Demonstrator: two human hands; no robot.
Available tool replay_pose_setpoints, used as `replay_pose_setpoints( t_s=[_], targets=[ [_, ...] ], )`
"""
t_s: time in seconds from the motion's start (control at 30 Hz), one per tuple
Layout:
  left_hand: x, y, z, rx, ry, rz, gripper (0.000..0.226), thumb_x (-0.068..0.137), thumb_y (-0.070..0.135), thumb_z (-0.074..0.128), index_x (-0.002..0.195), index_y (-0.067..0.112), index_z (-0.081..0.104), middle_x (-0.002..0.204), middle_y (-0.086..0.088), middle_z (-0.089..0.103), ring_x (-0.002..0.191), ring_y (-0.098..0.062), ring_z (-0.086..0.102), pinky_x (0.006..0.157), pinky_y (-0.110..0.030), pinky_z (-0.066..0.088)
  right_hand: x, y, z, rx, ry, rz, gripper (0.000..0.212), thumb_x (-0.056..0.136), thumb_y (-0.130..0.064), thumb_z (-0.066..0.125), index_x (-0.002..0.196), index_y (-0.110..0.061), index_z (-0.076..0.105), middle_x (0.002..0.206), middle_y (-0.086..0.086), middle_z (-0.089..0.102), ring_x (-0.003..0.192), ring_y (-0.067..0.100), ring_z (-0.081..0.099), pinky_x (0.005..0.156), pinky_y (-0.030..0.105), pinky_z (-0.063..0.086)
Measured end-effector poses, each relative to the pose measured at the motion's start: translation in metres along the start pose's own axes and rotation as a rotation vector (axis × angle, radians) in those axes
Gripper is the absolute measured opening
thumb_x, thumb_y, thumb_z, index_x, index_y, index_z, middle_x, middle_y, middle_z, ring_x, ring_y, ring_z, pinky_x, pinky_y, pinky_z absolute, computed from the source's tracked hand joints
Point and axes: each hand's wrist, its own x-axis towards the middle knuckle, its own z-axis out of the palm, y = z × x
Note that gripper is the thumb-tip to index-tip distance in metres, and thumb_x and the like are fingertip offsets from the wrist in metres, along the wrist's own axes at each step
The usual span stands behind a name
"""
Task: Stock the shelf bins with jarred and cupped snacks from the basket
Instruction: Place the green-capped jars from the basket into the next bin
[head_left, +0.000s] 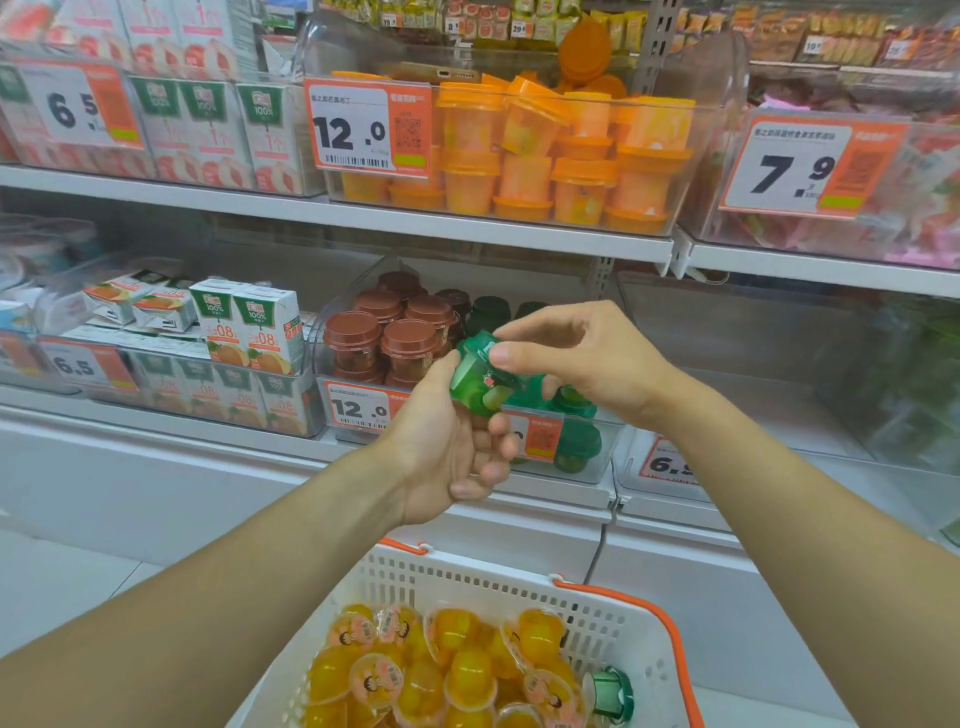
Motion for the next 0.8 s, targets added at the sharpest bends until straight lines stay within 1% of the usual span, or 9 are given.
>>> replay_pose_setpoints(
  t_s=[0.07,0.13,0.23,0.37,0.43,0.53,0.6,0.67,0.8],
  targets=[
    [0.004,-0.003,-0.001,0.049,0.068,-0.003,0.072,0.096,0.071,0.02,0.084,0.008,0.052,0.064,-0.011,0.056,0.044,-0.02,0.042,0.036,-0.017,0.017,0.004,0.001,-0.008,-0.147,0.114,0.033,0.036,0.07,-0.047,0.086,0.096,-0.023,0.077,0.087,-0.001,0.076,0.08,0.009,0.068,0.065,0.025,0.049],
    [0.006,-0.006,0.0,0.15,0.187,0.022,0.063,0.101,0.062,0.025,0.096,0.006,0.053,0.065,-0.011,0.059,0.044,-0.02,0.044,0.036,-0.018,0.021,0.007,0.003,-0.023,-0.44,0.228,0.071,0.042,0.068,-0.057,0.083,0.096,-0.026,0.076,0.084,-0.007,0.071,0.083,0.007,0.066,0.068,0.022,0.05],
    [0.006,-0.008,0.003,0.391,0.329,0.117,0.038,0.103,0.045,0.039,0.1,0.01,0.055,0.069,-0.007,0.064,0.048,-0.018,0.047,0.044,-0.023,0.029,0.006,0.007,-0.037,-0.772,0.265,0.145,0.055,0.069,-0.065,0.078,0.098,-0.018,0.077,0.087,-0.005,0.07,0.093,0.016,0.065,0.082,0.035,0.057],
    [0.011,-0.018,-0.004,0.896,0.465,0.458,0.011,0.096,0.028,0.055,0.102,0.019,0.052,0.088,0.002,0.063,0.079,-0.017,0.059,0.069,-0.034,0.043,0.009,0.019,-0.034,-0.949,0.259,0.239,0.061,0.067,-0.068,0.078,0.084,-0.009,0.077,0.081,0.006,0.074,0.074,0.021,0.069,0.07,0.039,0.061],
    [0.012,-0.022,-0.008,1.047,0.494,0.629,0.014,0.093,0.021,0.057,0.107,0.019,0.054,0.099,0.004,0.058,0.09,-0.015,0.055,0.078,-0.035,0.045,0.01,0.021,-0.029,-1.029,0.247,0.288,0.062,0.066,-0.069,0.078,0.082,-0.01,0.072,0.074,0.004,0.068,0.068,0.022,0.064,0.063,0.036,0.058],
    [0.016,-0.023,-0.016,1.278,0.505,0.825,0.032,0.091,0.022,0.056,0.122,0.018,0.058,0.123,0.002,0.053,0.117,-0.016,0.045,0.102,-0.038,0.04,0.007,0.022,-0.021,-1.134,0.209,0.336,0.061,0.067,-0.07,0.076,0.071,-0.014,0.051,0.071,0.002,0.053,0.073,0.026,0.059,0.06,0.033,0.047],
    [0.017,-0.023,-0.02,1.413,0.479,0.806,0.048,0.089,0.027,0.053,0.136,0.018,0.054,0.143,-0.002,0.046,0.138,-0.019,0.033,0.114,-0.045,0.031,0.006,0.021,-0.018,-1.19,0.174,0.344,0.064,0.07,-0.072,0.073,0.067,-0.016,0.041,0.074,0.003,0.052,0.079,0.028,0.056,0.063,0.034,0.046],
    [0.018,-0.025,-0.023,1.534,0.44,0.69,0.056,0.092,0.03,0.053,0.147,0.024,0.044,0.158,-0.001,0.031,0.15,-0.02,0.015,0.118,-0.047,0.019,0.005,0.02,-0.018,-1.216,0.113,0.365,0.061,0.078,-0.069,0.067,0.067,-0.016,0.04,0.076,0.005,0.051,0.082,0.028,0.053,0.069,0.037,0.049],
    [0.021,-0.028,-0.027,1.618,0.378,0.583,0.062,0.095,0.034,0.051,0.153,0.031,0.029,0.163,0.002,0.02,0.152,-0.02,0.006,0.12,-0.046,0.013,0.003,0.02,-0.02,-1.196,0.042,0.378,0.028,0.095,-0.036,0.059,0.085,-0.012,0.051,0.095,0.011,0.062,0.094,0.033,0.058,0.085,0.044,0.054]
  ],
)
